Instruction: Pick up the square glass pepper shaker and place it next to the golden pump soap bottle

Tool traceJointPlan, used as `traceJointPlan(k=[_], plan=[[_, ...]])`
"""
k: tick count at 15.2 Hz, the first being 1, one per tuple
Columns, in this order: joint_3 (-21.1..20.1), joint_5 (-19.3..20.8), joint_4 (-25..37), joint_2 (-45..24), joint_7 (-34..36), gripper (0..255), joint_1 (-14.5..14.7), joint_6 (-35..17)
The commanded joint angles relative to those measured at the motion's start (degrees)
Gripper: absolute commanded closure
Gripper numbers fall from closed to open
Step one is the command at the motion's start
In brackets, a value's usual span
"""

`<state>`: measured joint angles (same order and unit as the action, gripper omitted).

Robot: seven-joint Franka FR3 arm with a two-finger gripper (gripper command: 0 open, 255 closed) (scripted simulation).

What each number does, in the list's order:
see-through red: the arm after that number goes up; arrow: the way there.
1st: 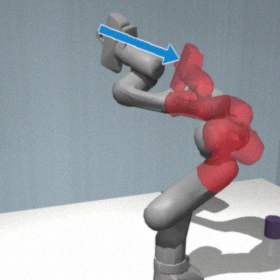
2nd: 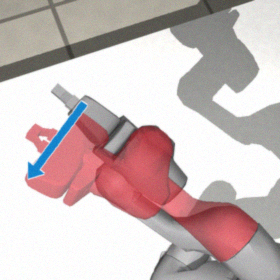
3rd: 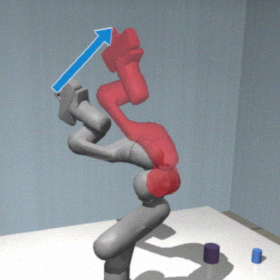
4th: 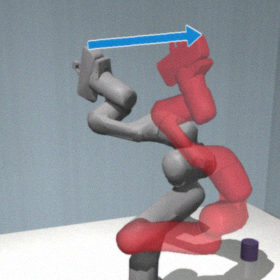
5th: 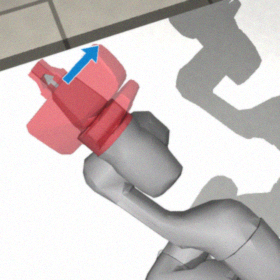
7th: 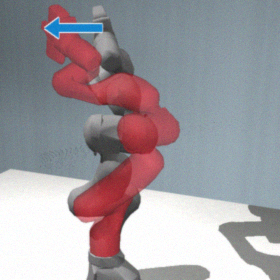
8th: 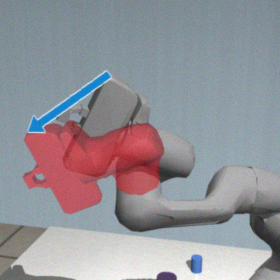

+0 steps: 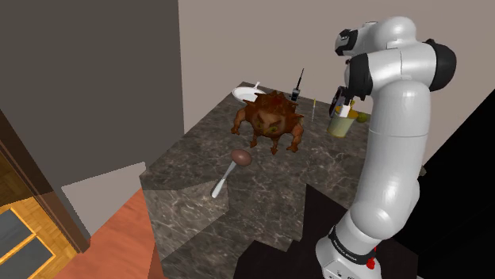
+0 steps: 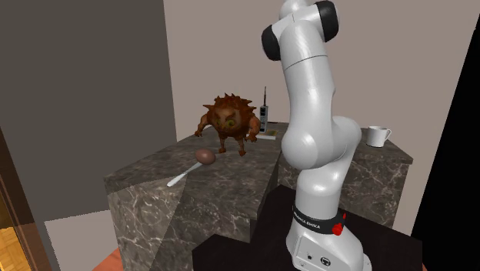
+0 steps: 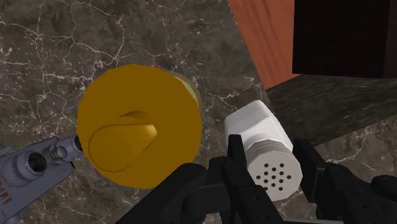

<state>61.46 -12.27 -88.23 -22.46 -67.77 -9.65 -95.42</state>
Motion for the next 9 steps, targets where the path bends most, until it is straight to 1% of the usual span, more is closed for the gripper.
traceJointPlan(k=[1, 9], plan=[[-0.1, -0.1, -1.5, -0.1, 0.0, 255, 0.3, -1.5], [-0.7, -1.0, -6.9, -0.9, -0.2, 255, 0.8, -7.3]])
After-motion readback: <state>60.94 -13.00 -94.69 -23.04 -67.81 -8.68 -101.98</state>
